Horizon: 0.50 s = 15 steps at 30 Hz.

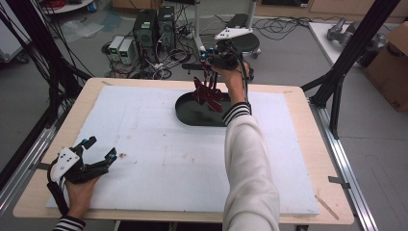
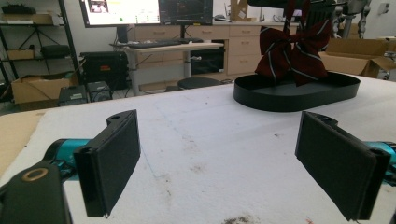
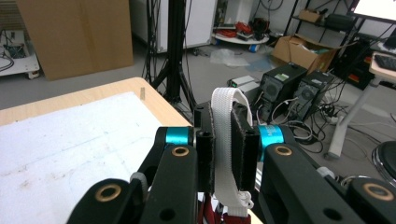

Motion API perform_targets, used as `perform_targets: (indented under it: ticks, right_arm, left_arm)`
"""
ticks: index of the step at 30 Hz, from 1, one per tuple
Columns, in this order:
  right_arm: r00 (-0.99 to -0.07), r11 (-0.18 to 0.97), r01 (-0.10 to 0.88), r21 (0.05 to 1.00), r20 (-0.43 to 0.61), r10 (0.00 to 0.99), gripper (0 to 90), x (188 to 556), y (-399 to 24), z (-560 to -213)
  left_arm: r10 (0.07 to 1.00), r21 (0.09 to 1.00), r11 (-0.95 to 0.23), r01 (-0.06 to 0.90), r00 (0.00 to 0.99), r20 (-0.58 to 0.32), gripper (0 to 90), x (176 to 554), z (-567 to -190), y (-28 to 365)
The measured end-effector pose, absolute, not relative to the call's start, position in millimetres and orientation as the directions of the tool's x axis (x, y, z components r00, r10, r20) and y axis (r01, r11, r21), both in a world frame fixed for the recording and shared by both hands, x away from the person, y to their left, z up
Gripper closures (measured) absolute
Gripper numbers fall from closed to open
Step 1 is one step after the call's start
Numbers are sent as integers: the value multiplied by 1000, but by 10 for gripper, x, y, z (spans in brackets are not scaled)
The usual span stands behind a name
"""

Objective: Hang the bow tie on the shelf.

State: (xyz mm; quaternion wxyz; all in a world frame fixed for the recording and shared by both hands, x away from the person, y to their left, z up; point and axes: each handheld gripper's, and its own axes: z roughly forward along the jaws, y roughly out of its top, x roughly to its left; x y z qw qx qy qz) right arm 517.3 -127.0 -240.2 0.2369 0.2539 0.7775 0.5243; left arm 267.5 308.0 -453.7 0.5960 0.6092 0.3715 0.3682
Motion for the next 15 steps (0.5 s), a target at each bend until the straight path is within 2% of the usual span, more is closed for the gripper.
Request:
perform_targets:
  ticks: [15]
  right_arm:
    - [-750,403,174,899,-145,646,820,5294,-1235,-2539]
  left_arm:
    - [892,1000,-18,17,453,8,144,2673,-4536,3079]
